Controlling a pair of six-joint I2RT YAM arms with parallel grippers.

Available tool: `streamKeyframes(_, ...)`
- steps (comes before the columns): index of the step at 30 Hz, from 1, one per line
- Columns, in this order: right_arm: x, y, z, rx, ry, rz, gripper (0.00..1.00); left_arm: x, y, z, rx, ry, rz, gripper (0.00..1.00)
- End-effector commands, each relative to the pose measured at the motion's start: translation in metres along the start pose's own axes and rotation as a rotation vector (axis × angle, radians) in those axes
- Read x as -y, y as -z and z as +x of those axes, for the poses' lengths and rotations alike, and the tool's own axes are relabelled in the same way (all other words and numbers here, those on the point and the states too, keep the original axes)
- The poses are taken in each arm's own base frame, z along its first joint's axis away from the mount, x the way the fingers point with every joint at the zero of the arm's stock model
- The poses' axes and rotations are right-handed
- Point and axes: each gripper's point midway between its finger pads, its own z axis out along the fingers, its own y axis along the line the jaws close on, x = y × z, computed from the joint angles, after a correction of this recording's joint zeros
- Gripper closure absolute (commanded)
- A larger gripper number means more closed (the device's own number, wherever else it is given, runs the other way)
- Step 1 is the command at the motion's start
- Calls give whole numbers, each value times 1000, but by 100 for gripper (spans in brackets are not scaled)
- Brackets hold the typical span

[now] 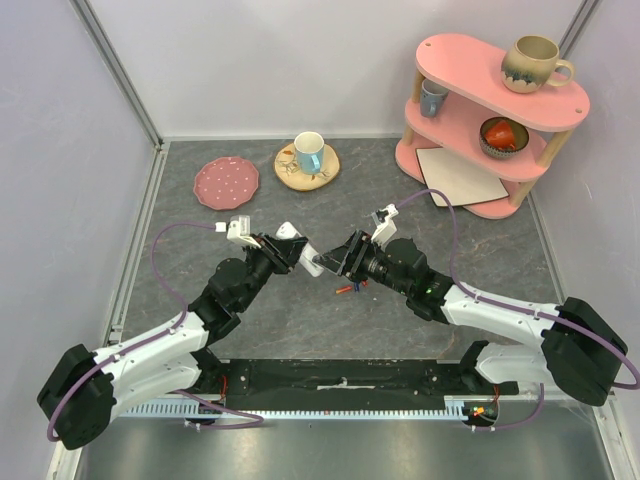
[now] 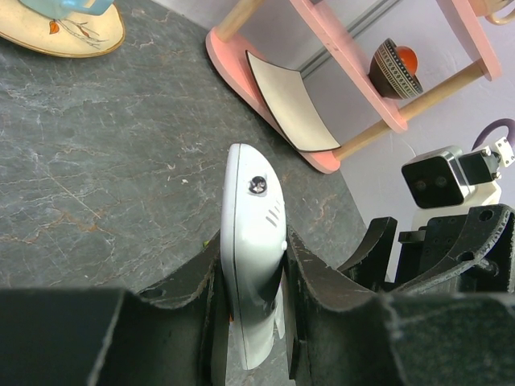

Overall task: Load the batteries into the remote control
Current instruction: Remove the battery cover from the remote control.

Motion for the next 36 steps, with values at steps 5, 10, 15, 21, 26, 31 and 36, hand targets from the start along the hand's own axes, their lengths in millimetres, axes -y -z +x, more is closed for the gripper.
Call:
streamKeyframes(5,-14,1,-10,39,7,-49,32,22,1,-8,9,73,69,98)
streamKeyframes(10,-12,1,-8,32,7,-43,32,23,1,-5,6,129,75,98)
streamKeyframes(15,-11,1,-7,24,11,-35,32,23,-2,-3,7,162,75,98)
streamKeyframes(21,-12,3,-8,30,17,-28,30,22,-2,-5,16,163,69,98)
streamKeyframes(26,-12,5,-12,38,18,-11,28,19,-1,-4,13,160,57,98)
streamKeyframes(31,-15,6,-14,28,48,3,25,15,-1,-2,13,172,43,98)
streamKeyframes(36,-13,3,-12,0,77,31,20,18,-4,-2,5,176,48,98)
